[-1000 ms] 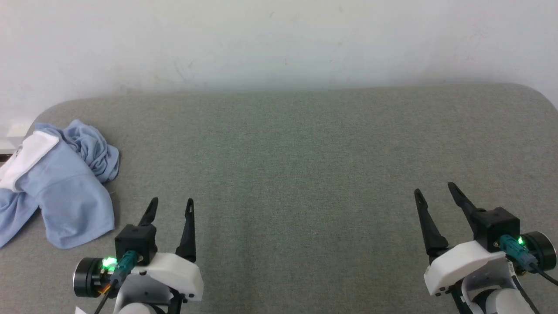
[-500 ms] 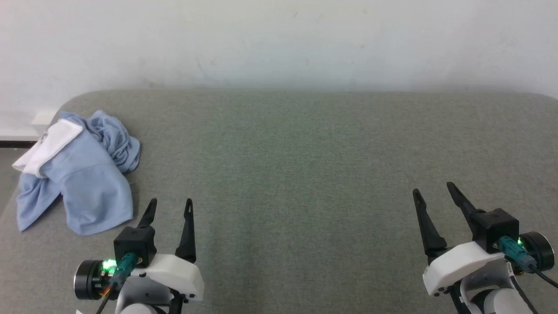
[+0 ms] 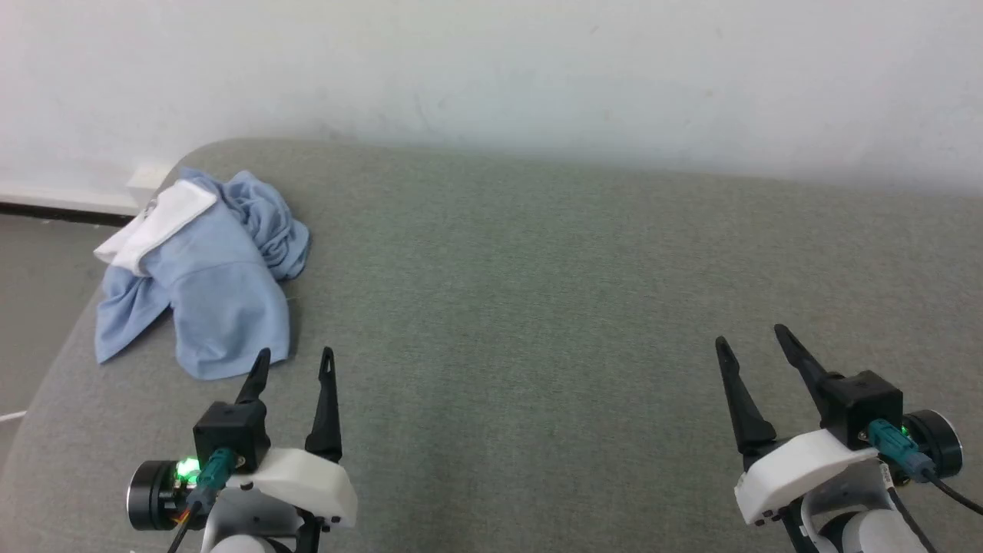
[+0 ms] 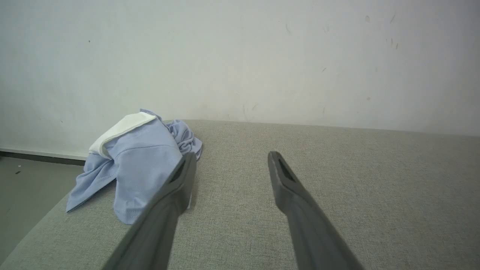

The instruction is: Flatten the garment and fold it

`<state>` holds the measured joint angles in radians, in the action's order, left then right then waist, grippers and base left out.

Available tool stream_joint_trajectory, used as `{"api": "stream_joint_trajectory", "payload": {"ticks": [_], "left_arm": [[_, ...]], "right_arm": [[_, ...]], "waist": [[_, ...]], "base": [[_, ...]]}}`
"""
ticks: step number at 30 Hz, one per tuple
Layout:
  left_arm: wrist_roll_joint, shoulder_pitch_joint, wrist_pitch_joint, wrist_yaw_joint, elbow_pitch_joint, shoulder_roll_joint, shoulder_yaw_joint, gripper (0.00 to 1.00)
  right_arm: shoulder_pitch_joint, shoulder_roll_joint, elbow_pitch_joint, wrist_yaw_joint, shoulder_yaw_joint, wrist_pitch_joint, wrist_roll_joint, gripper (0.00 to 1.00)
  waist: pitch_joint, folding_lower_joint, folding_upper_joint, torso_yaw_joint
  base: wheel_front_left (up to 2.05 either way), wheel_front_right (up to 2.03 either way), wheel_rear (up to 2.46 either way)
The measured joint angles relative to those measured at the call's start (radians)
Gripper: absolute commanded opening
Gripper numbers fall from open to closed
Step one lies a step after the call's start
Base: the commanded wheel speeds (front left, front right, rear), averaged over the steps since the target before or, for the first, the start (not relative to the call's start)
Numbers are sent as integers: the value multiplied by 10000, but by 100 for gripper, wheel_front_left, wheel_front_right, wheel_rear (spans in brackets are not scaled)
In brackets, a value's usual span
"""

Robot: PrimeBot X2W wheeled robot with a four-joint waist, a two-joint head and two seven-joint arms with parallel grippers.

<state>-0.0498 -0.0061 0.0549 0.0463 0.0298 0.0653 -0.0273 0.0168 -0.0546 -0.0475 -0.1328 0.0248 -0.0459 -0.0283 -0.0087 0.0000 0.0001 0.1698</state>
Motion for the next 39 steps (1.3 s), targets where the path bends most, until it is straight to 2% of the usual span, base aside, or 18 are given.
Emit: {"api": "stream_joint_trajectory", "payload": {"ticks": [15, 39], "left_arm": [[-242, 3, 267, 270, 88, 88, -67, 100], [-742, 7, 796, 790, 280, 211, -288, 100]], "right_arm": [[57, 2, -261, 0, 180, -180, -176, 100], [242, 4, -529, 0, 495, -489, -393, 100]], "waist": [[-63, 0, 0, 1048], [-5, 0, 0, 2293]], "base": [[-4, -4, -4], [-1, -1, -1]]}}
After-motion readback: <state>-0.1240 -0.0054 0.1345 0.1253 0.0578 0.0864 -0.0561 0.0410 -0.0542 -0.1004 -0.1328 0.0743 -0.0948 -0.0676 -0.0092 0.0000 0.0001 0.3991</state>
